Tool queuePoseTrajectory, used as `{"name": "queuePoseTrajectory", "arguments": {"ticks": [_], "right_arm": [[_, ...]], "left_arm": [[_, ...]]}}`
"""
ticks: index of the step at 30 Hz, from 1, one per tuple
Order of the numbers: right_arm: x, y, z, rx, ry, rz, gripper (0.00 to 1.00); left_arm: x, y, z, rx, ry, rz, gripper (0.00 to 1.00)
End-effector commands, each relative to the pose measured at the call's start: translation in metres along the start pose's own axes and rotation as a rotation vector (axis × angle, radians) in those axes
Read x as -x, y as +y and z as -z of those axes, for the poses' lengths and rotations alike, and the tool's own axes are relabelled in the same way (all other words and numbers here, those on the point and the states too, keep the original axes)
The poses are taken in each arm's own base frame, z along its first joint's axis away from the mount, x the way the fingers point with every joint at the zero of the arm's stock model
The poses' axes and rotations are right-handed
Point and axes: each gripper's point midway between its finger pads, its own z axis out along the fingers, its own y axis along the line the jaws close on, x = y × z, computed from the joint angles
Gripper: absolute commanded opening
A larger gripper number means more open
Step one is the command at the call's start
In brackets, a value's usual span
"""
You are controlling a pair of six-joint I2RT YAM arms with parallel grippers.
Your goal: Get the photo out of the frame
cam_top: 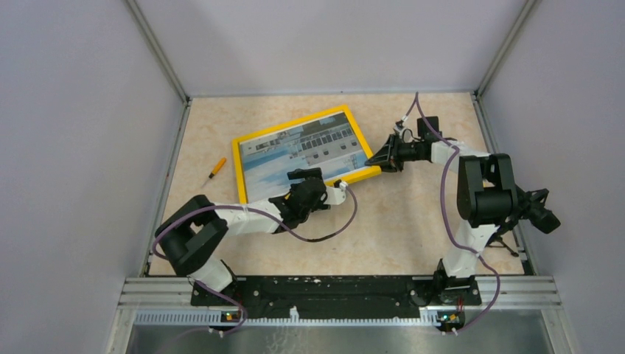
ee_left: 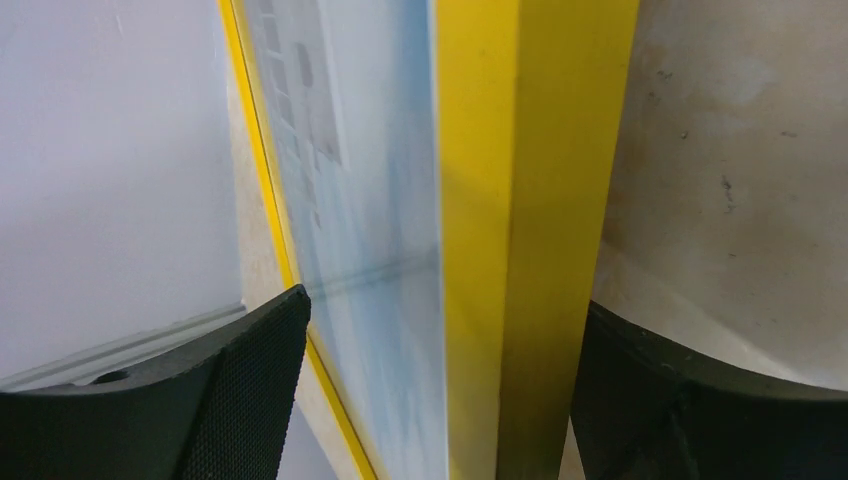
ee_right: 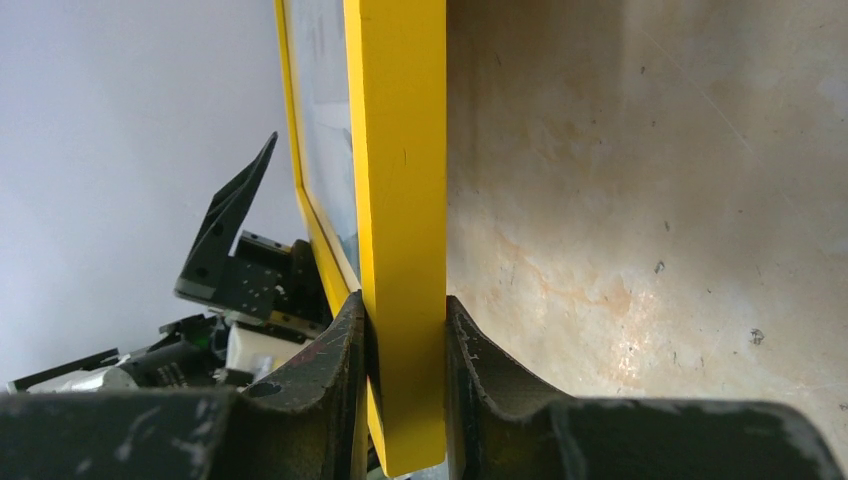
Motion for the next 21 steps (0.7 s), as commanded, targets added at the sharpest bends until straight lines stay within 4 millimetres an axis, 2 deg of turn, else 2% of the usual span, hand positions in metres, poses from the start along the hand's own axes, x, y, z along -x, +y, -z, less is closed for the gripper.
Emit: {"name": "queuePoseTrajectory", "arguments": {"ticks": [1, 5, 10, 11, 12, 14, 15, 16, 19, 21], "right_arm": [[0.01, 0.024, 0.005, 0.034, -0.006, 0.04, 0.0], [0.01, 0.022, 0.005, 0.019, -0.005, 0.051, 0.0], [0.012, 0.021, 0.006, 0.001, -0.012, 0.069, 0.02], [0.013, 0.021, 0.006, -0.005, -0.015, 0.074, 0.03], [0.015, 0.02, 0.006, -0.015, -0.02, 0.083, 0.03], [0.023, 0.009, 0.006, -0.1, -0.042, 0.112, 0.0], [0.027, 0.001, 0.008, -0.156, -0.049, 0.133, 0.0], [0.03, -0.007, 0.009, -0.201, -0.053, 0.15, 0.0], [0.035, -0.03, 0.014, -0.323, -0.048, 0.198, 0.0], [0.037, -0.044, 0.016, -0.388, -0.034, 0.235, 0.0]], "left_arm": [[0.0, 0.026, -0.008, 0.174, 0.051, 0.001, 0.88], [0.0, 0.031, -0.007, 0.194, 0.055, 0.002, 0.67], [0.003, 0.028, -0.004, 0.145, 0.053, 0.009, 0.47], [0.003, 0.024, -0.004, 0.12, 0.056, 0.014, 0.48], [0.006, 0.02, -0.005, 0.086, 0.055, 0.03, 0.57], [0.013, 0.001, -0.004, -0.06, 0.051, 0.061, 0.83], [0.019, -0.006, 0.002, -0.139, 0.038, 0.079, 0.93], [0.026, -0.011, 0.01, -0.215, 0.01, 0.099, 0.98], [0.045, -0.016, 0.039, -0.384, -0.09, 0.145, 0.99], [0.055, -0.012, 0.058, -0.449, -0.158, 0.154, 0.99]]}}
